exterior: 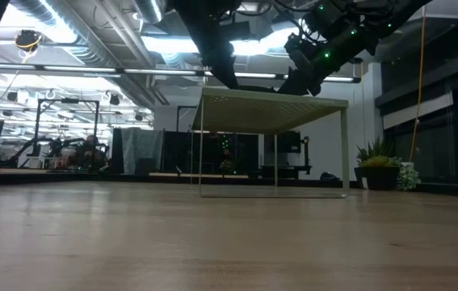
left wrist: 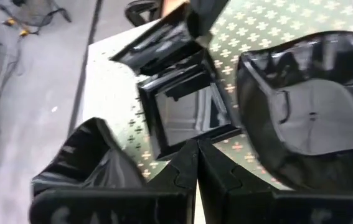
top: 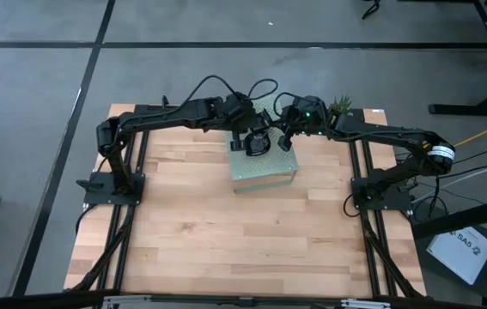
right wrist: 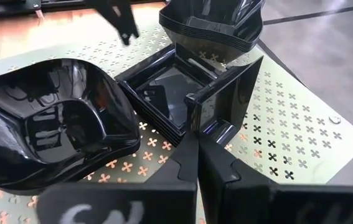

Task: Pick & Place Mini shaped plates
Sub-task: Stack the black square plate on top of the black square plates on the shelf

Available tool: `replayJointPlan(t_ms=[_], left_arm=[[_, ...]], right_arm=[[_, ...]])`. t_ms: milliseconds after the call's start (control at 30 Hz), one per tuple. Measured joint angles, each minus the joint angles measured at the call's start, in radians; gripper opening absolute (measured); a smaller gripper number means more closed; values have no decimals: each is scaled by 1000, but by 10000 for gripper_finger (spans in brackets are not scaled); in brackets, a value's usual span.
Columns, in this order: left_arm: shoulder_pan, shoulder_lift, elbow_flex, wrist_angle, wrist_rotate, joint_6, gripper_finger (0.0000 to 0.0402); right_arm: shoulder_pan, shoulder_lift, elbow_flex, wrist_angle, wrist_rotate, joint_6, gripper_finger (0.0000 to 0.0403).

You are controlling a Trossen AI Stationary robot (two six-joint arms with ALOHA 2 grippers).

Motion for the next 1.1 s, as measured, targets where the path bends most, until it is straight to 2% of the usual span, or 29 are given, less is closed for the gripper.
replayJointPlan(t_ms=[133, 400, 733, 867, 933, 1100], left_arm=[[-1, -14, -1, -6, -38, -1, 3], [-14, -62, -1, -14, -52, -46, 5], [-47, -63, -1, -34, -85, -50, 5], [-49, -63, -1, -34, -89, -79, 2], [-52, -63, -1, -33, -89, -93, 2], [-56, -63, -1, -32, -88, -107, 5]], right_arm=[[0, -2, 0, -1, 3, -28, 1], [14, -56, 0, -6, 82, -134, 1], [114, -73, 0, -1, 86, -494, 1], [137, -73, 0, 0, 203, -632, 1], [137, -73, 0, 5, 243, -659, 2], [137, -65, 0, 34, 229, -698, 7]])
